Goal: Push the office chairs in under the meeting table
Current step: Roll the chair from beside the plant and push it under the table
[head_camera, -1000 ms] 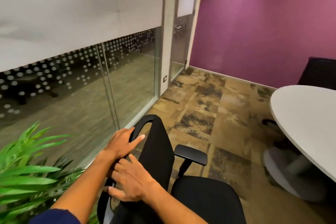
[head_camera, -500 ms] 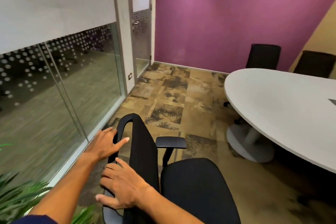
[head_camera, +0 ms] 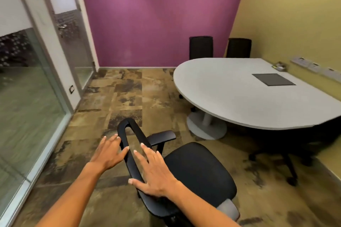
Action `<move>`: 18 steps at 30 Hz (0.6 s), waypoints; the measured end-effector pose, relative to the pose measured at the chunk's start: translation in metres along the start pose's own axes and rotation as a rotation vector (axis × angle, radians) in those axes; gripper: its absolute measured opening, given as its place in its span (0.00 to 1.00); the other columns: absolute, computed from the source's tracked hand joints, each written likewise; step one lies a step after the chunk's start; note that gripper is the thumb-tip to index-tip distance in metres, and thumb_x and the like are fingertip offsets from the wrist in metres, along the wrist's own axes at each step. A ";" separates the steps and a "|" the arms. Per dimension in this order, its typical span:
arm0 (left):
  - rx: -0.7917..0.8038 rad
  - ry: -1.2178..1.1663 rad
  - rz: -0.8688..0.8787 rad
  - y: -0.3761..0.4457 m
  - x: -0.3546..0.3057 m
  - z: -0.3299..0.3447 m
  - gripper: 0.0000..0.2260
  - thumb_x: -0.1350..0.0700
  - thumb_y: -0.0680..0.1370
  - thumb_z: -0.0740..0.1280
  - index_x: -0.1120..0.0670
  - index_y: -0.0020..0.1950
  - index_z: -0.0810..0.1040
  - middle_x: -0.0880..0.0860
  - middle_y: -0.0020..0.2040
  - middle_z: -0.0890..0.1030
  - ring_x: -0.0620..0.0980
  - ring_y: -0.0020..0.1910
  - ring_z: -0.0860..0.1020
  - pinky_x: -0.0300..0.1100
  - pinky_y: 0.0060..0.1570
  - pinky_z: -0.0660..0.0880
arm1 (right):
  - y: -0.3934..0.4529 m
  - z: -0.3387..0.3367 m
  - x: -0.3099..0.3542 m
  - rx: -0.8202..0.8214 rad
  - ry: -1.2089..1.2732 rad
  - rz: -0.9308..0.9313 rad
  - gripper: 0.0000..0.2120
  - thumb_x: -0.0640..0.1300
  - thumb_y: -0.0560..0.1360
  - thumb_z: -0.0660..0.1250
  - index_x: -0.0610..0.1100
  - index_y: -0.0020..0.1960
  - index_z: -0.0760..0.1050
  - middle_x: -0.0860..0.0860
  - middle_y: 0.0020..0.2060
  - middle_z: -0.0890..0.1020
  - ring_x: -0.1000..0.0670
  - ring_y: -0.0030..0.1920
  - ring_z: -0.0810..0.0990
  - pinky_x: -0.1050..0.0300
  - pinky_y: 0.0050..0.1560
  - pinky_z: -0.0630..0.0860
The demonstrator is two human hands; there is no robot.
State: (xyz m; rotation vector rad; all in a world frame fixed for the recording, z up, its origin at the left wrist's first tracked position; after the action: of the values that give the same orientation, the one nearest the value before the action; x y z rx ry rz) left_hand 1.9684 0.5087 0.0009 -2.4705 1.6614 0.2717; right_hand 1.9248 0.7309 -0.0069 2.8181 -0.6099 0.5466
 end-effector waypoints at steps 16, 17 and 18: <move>-0.085 0.118 0.682 0.037 -0.232 0.017 0.21 0.43 0.77 0.54 0.52 0.39 0.82 0.52 0.37 0.83 0.53 0.42 0.80 0.46 0.44 0.75 | -0.124 -0.081 -0.131 -0.161 -0.339 0.795 0.49 0.74 0.70 0.29 0.47 0.80 0.55 0.46 0.71 0.71 0.42 0.68 0.71 0.43 0.67 0.67; -0.092 0.088 0.731 0.041 -0.251 0.023 0.20 0.42 0.77 0.55 0.52 0.40 0.81 0.52 0.38 0.82 0.52 0.43 0.80 0.46 0.42 0.73 | -0.144 -0.086 -0.144 -0.200 -0.368 0.834 0.46 0.74 0.73 0.32 0.47 0.79 0.59 0.46 0.68 0.74 0.43 0.65 0.73 0.43 0.65 0.69; -0.099 0.064 0.739 0.043 -0.254 0.023 0.19 0.42 0.78 0.56 0.51 0.40 0.81 0.51 0.40 0.82 0.51 0.44 0.79 0.45 0.42 0.72 | -0.151 -0.088 -0.151 -0.228 -0.396 0.829 0.44 0.73 0.76 0.36 0.47 0.77 0.63 0.47 0.65 0.77 0.43 0.63 0.75 0.44 0.62 0.71</move>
State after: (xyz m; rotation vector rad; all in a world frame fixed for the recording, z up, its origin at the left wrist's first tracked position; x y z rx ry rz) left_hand 1.8332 0.7263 0.0366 -1.8235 2.5803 0.3597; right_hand 1.8350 0.9434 -0.0053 2.3633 -1.8071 0.0037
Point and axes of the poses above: each hand's wrist, its own y-axis towards the middle knuckle, its own z-axis out of the palm, x = y × z, the point moved 1 cm from there along y, towards the middle knuckle
